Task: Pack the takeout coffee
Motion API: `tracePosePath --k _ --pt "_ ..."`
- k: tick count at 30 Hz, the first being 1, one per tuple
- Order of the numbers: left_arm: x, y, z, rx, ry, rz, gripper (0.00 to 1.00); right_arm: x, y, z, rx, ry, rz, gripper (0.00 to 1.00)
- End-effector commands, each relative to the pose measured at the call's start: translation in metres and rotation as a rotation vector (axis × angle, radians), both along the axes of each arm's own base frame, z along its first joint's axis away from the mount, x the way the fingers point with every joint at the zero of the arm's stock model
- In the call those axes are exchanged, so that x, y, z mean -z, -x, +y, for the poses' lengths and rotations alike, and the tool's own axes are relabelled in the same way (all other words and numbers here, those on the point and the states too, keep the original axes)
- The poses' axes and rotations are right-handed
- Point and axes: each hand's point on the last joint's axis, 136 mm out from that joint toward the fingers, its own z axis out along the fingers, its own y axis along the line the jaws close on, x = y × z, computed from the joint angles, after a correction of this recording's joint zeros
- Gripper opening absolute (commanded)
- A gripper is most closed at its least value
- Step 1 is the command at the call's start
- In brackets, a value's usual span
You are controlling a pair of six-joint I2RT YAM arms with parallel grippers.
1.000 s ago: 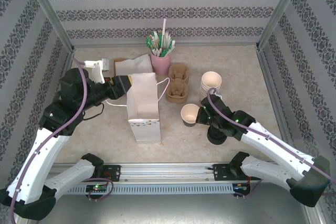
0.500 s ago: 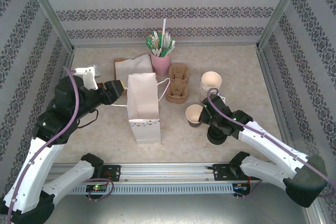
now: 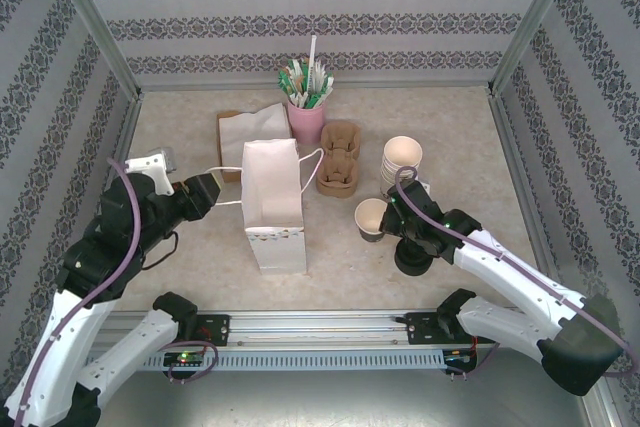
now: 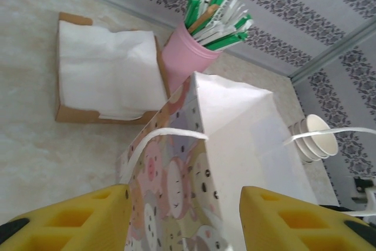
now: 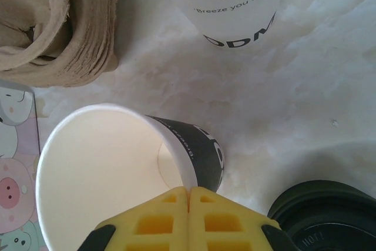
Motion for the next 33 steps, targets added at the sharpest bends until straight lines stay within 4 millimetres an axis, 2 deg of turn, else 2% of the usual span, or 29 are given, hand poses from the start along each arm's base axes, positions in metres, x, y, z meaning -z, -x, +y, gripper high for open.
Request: tracePosePath --k 1,10,18,19,21,22,27,31,33 --pt "0.012 0.003 0.006 -0.048 0.014 0.024 0.53 0.004 0.0 -0.002 -0.008 0.01 0.008 0.11" --pt "0.022 0.006 0.019 -0.12 0.041 -0.005 0.53 -0.012 0.002 -0.008 -0.02 0.031 -0.004 0.23" --pt "0.011 0.011 0.023 -0.12 0.037 -0.056 0.54 -0.041 0.002 -0.016 -0.036 0.057 -0.032 0.3" --pt "0.008 0.012 0.025 -0.122 0.031 -0.061 0.54 -0.045 0.002 -0.016 -0.041 0.062 -0.036 0.35" --pt "0.001 0.014 0.027 -0.121 0.022 -0.079 0.55 -0.054 0.003 -0.019 -0.052 0.079 -0.049 0.39" --pt "-0.001 0.015 0.028 -0.122 0.024 -0.086 0.55 -0.059 0.003 -0.022 -0.051 0.09 -0.058 0.45" --pt "0.002 0.021 0.035 -0.15 0.033 -0.116 0.53 -0.077 0.009 -0.048 -0.038 0.214 -0.095 0.52" --pt "0.0 0.031 0.047 -0.195 0.061 -0.174 0.48 -0.08 0.019 -0.062 -0.031 0.25 -0.095 0.59" --pt "-0.002 0.039 0.059 -0.242 0.074 -0.202 0.44 -0.075 0.026 -0.068 0.009 0.235 -0.057 0.73"
